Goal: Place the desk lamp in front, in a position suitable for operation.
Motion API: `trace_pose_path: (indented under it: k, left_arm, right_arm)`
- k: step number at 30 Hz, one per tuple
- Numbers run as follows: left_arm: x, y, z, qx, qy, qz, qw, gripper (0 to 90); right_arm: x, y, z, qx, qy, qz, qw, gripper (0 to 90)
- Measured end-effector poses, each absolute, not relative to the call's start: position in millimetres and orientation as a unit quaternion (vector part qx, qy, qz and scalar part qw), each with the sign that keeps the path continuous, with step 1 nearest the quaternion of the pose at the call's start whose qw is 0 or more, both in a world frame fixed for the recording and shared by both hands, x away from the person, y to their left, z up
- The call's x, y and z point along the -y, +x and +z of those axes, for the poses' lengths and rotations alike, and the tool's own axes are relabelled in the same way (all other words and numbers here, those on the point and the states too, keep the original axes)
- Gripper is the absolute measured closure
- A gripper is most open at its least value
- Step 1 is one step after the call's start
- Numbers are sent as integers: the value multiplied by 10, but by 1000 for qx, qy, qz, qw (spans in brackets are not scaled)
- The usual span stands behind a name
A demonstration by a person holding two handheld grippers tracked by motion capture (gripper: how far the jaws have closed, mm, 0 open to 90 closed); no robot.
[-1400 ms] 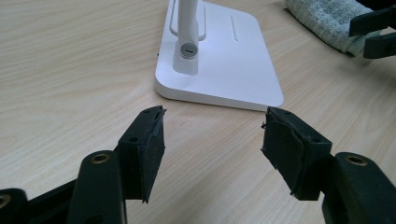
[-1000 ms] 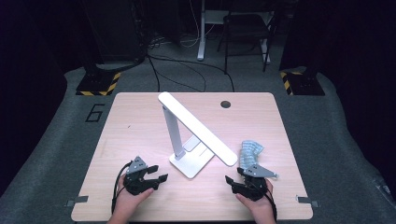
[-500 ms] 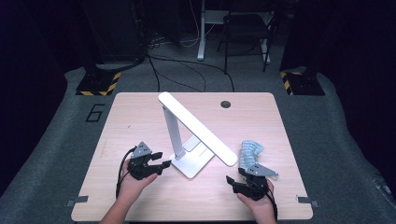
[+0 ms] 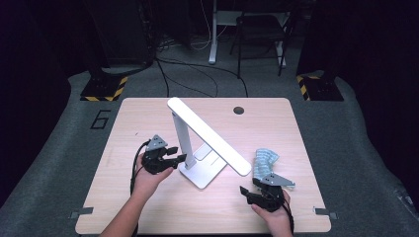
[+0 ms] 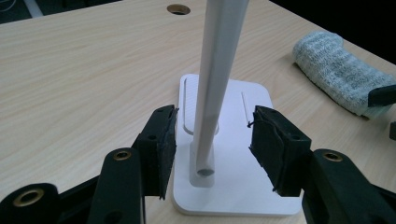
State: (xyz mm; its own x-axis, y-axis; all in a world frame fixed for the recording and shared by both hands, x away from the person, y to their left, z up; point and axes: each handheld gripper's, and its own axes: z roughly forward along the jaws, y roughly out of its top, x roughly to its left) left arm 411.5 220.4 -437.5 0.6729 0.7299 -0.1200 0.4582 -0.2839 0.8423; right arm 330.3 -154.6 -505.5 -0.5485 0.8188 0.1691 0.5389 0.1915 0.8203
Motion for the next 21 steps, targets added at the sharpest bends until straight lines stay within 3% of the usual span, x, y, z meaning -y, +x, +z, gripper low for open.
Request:
trace_pose_path:
  k: [14,21]
  left_arm:
    - [-2080,4247,-4304,-380,780,156,472,608]
    - [-2068,4264,-4293,-375,784,167,466,711]
  right_arm:
    - [1557,3312,-5058,-754,448,455,153,364]
    - [1571,3318,-5060,-753,449,457,150,364]
